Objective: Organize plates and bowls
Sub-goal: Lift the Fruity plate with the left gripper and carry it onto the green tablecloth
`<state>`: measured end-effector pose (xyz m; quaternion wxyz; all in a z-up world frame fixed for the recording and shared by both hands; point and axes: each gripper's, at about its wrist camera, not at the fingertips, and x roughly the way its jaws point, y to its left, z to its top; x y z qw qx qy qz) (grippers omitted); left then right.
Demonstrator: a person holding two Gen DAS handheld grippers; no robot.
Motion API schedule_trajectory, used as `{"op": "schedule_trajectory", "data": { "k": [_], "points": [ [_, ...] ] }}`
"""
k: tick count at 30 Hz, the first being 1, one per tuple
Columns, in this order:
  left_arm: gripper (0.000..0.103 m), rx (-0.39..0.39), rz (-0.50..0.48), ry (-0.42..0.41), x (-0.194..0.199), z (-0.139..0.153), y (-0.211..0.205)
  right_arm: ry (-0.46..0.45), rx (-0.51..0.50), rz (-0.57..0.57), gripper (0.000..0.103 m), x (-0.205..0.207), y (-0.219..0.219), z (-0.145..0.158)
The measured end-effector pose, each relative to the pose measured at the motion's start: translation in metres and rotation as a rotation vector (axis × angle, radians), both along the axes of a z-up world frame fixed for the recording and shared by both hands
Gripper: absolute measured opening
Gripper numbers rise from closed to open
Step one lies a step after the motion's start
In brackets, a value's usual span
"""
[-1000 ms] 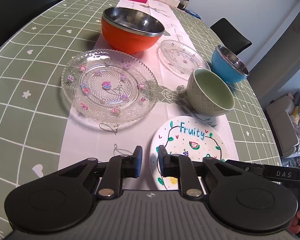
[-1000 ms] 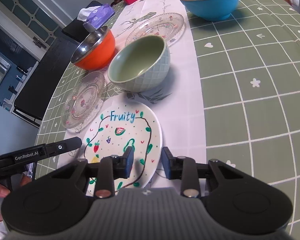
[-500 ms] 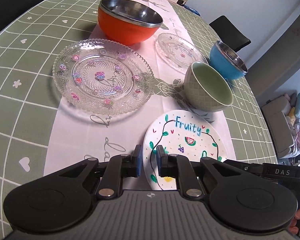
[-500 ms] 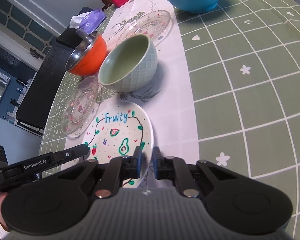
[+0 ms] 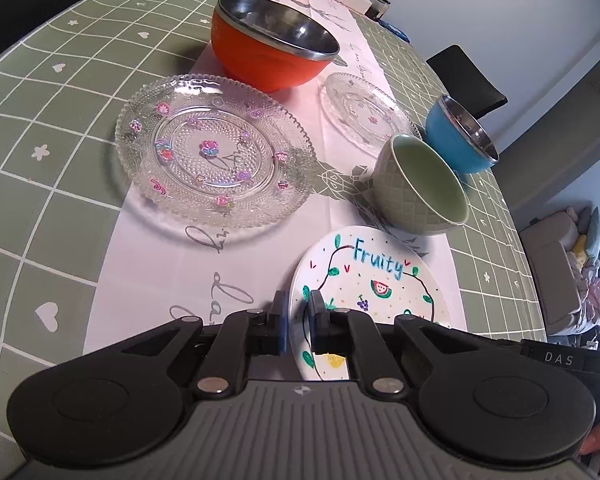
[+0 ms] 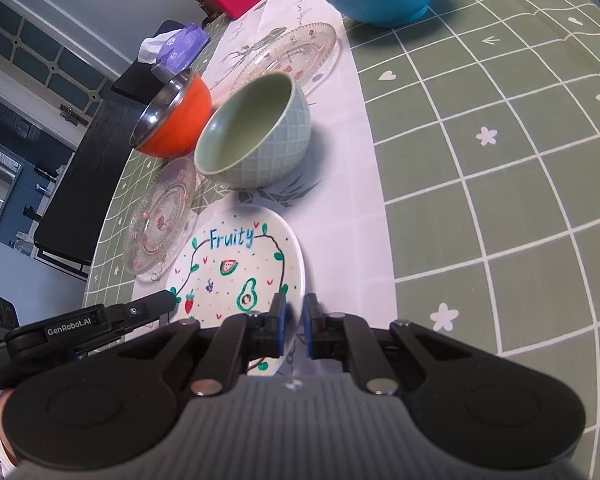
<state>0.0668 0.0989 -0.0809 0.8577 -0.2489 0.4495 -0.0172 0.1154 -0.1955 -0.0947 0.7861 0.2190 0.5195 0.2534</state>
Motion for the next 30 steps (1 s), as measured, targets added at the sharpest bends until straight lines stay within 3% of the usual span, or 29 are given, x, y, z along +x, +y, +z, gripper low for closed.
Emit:
{"op": "schedule_trajectory", "data": {
  "k": [13,30],
  "points": [
    [0.010,-0.014,-0.047,-0.051,-0.004,0.014,-0.026,-0.013,-0.014,-0.050,0.007,-0.005,-0.026,0.009],
    [0.010,-0.154,-0.134,-0.070,0.026,0.011,-0.107,-0.055,-0.066,-0.169,0.006,0.002,-0.123,0.039]
  ]
}}
